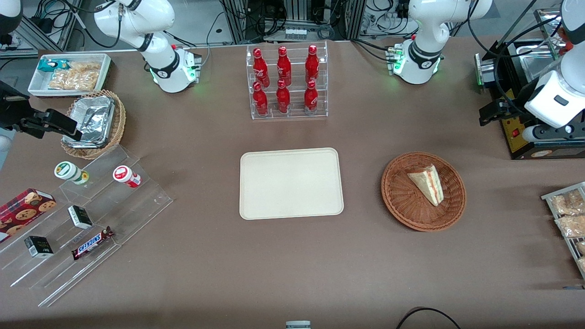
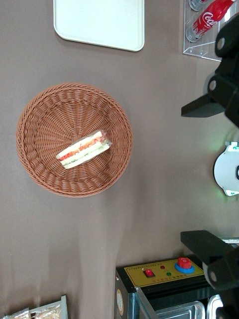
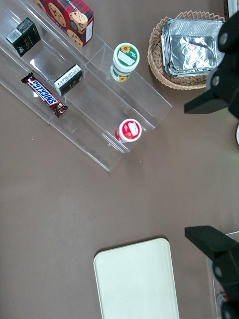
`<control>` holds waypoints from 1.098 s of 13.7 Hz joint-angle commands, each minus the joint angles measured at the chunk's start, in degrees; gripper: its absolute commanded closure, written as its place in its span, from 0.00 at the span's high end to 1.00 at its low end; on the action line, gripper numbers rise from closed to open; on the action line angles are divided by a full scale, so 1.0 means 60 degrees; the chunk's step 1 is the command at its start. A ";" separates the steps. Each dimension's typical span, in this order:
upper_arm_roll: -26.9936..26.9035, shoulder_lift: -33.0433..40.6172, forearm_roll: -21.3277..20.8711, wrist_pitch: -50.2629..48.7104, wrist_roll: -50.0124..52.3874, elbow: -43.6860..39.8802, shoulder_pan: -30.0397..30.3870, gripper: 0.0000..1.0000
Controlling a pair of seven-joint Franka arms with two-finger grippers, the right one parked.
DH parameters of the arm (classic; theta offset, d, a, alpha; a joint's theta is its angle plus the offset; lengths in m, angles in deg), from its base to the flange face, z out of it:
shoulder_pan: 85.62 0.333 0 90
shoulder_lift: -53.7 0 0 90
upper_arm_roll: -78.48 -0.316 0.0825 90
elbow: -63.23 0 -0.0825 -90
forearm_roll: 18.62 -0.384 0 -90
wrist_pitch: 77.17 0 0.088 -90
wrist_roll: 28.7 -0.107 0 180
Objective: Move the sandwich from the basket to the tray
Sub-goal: 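Move the left gripper over the wrapped sandwich in the wicker basket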
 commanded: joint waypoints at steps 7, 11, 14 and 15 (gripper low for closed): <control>0.0049 -0.0537 -0.0074 0.0716 -0.0177 0.0865 -0.0132 1.00; 0.0064 -0.0405 -0.0161 0.2503 -0.0089 0.2521 -0.0307 1.00; 0.0079 -0.0289 -0.0162 0.4608 -0.0045 0.4144 -0.0337 1.00; 0.0079 -0.0187 -0.0176 0.5312 -0.0045 0.4730 -0.0366 1.00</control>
